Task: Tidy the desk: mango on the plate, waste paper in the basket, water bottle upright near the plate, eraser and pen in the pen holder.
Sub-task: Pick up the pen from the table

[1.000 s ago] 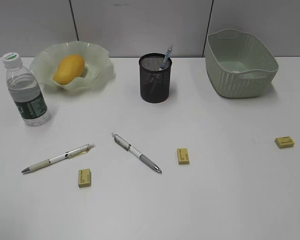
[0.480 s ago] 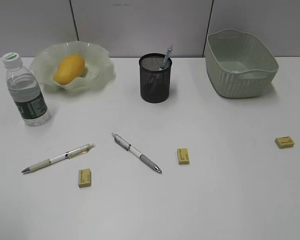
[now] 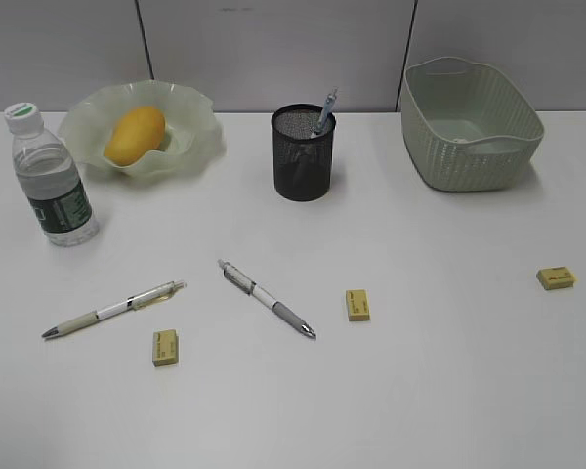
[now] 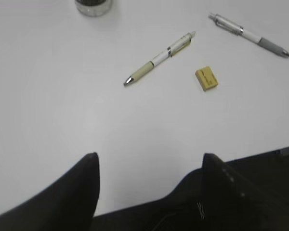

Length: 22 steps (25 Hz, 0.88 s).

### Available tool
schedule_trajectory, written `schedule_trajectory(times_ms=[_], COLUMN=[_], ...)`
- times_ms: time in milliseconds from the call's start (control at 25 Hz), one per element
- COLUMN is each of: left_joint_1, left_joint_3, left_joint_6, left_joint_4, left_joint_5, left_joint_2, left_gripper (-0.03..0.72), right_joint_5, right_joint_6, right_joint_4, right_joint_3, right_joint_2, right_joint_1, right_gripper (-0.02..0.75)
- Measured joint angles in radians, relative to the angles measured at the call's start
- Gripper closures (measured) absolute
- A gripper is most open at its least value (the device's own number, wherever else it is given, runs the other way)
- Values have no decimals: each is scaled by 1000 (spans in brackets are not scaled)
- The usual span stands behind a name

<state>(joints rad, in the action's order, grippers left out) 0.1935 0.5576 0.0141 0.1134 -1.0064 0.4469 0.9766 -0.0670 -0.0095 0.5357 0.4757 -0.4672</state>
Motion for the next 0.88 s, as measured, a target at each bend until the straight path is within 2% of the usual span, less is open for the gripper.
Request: schedule_trajectory(times_ms=[240, 640, 880], left_joint_1=[0, 0, 75], left_joint_3=[93, 353, 493], left_joint_6=[46, 251, 283], left_joint_4=[-13, 0, -7], left_joint_5=[76, 90, 90], left_joint_2=[129, 569, 771], left_gripper=[189, 189, 189], right_joint_5=[0, -1, -1], right_joint_6=[0, 1, 0], right_joint_4=[1, 2, 2], right_joint_3=[0, 0, 0], right_joint_2=[0, 0, 0], right_joint_1=[0, 0, 0], right_gripper=[185, 185, 185])
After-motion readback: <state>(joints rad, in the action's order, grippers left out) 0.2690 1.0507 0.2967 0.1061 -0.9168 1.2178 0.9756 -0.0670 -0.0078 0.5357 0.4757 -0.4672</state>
